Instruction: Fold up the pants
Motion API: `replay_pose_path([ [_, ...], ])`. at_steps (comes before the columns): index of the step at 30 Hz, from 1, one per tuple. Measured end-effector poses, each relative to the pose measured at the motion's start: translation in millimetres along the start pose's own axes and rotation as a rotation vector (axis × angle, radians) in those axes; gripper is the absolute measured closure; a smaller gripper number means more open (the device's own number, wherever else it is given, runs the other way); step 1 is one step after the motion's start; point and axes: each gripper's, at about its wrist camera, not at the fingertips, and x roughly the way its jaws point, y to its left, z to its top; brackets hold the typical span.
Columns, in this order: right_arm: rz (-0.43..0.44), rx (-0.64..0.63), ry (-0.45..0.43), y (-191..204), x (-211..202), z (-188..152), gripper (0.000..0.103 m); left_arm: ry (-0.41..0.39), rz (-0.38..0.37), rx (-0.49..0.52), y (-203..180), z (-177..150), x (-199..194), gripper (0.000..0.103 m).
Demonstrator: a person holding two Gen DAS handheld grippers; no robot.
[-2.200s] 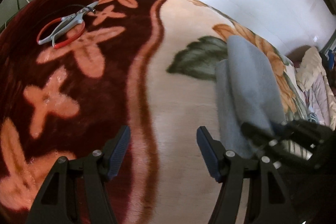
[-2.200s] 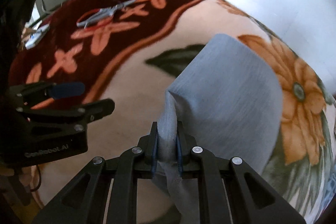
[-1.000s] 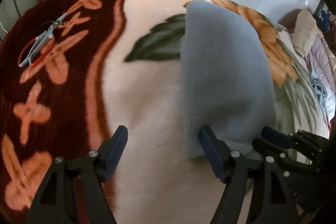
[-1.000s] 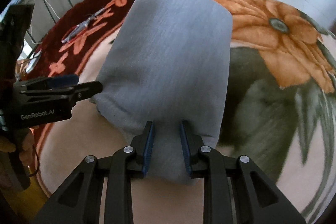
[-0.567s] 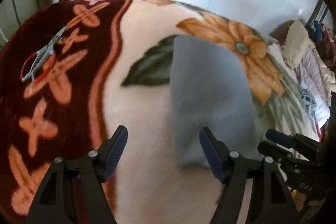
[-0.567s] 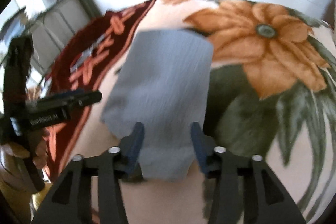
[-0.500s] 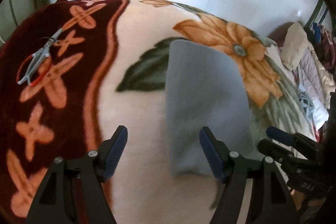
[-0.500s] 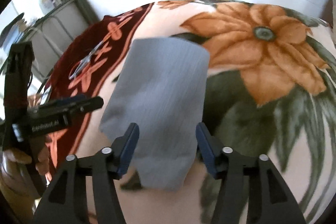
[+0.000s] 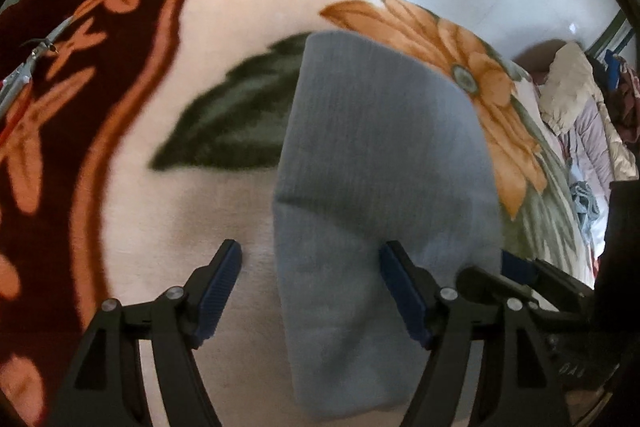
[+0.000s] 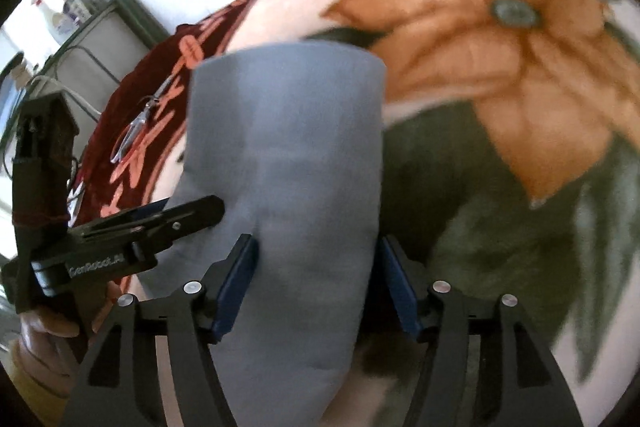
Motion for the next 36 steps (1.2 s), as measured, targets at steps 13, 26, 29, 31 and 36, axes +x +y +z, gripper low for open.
replay_pose_path([
  [13, 0.116, 0.058, -0.026, -4, 0, -6, 0.065, 0.054, -0.118, -0.061, -9, -21, 0, 0.040],
  [26, 0.166, 0.043, -0.113, 24, -71, -22, 0.074, -0.079, -0.166, -0.040, -33, -38, -76, 0.069],
  [29, 0.168, 0.027, -0.123, 33, -99, -32, 0.074, -0.105, -0.184, -0.032, -43, -50, -98, 0.069],
  [31, 0.158, 0.010, -0.120, 37, -112, -39, 0.074, -0.115, -0.189, -0.026, -50, -61, -112, 0.068],
  [36, 0.084, -0.036, -0.104, 42, -130, -64, 0.073, -0.107, -0.178, 0.005, -66, -93, -126, 0.067],
])
